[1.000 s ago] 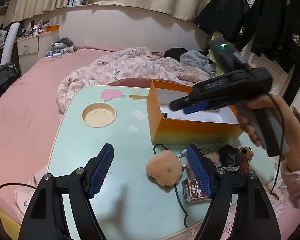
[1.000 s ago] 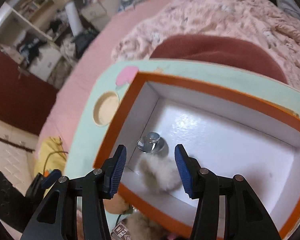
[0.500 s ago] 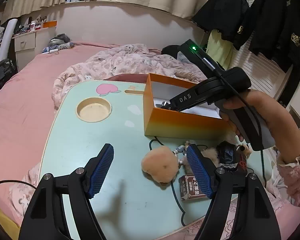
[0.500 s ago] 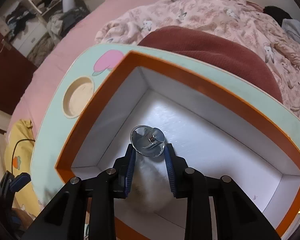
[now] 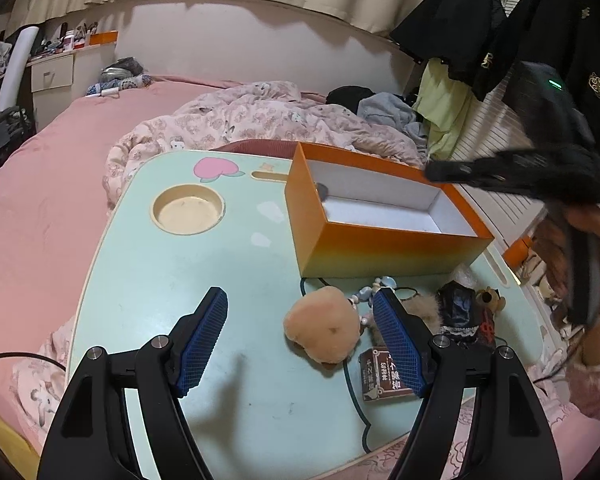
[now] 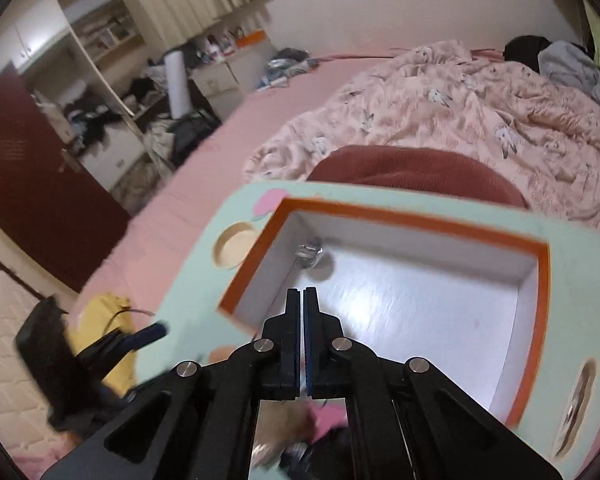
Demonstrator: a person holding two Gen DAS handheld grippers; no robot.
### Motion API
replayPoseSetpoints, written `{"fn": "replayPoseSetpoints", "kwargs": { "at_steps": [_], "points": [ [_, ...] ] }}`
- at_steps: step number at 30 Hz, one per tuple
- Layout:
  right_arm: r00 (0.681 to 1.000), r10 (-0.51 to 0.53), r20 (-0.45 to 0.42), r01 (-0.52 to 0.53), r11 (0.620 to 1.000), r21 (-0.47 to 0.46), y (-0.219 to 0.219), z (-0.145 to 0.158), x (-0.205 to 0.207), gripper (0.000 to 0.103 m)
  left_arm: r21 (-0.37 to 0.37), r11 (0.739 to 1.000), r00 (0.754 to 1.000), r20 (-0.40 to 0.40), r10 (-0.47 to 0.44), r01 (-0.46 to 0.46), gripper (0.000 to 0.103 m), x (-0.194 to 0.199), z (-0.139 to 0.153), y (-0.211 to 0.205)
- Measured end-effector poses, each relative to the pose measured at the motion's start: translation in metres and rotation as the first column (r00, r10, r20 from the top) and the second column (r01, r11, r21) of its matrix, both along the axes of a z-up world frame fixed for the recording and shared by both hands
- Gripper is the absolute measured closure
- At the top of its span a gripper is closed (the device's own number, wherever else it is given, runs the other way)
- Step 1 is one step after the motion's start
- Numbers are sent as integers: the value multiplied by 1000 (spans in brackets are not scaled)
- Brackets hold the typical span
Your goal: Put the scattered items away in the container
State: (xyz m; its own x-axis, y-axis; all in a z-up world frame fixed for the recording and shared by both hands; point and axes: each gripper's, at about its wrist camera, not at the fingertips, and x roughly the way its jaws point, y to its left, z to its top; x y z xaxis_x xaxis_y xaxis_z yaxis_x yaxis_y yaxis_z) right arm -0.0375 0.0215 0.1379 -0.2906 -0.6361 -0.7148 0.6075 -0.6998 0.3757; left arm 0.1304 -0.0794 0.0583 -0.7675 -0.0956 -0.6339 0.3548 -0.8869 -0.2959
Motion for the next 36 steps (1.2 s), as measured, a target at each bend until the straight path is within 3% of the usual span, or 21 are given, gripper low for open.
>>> {"fn": "replayPoseSetpoints", "kwargs": {
  "at_steps": [6,10,11,18,22,31,36],
  "points": [
    [999,-32,5,32,998,49,10,-1,6,96,7,1000,1000,16,-4,4,28,-5,-3,4],
    [997,-65,51,62,996,69,4,-2,-19,62,-1,1000,1000,18,-15,15,28,-6,-2,7],
    [995,-71,73,65,995,77,1,-5,-26,59,-1,1000,1000,14,-16,16,28,-5,-2,8],
    [989,-71,128,45,979,198,-37,-38,-54,59,9,1000,1000,12,-3,3,28,-2,-4,4],
    [985,-58,161,22,976,218,-55,-54,-58,59,14,1000,1000,8,-3,3,28,-2,-6,3],
    [993,-38,115,-6,932,361,-99,-76,-70,59,13,1000,1000,10,-6,5,28,-2,-9,5],
    [994,-26,104,-16,924,381,-108,-79,-78,59,23,1000,1000,16,-6,6,28,-3,-12,5]
  ]
}}
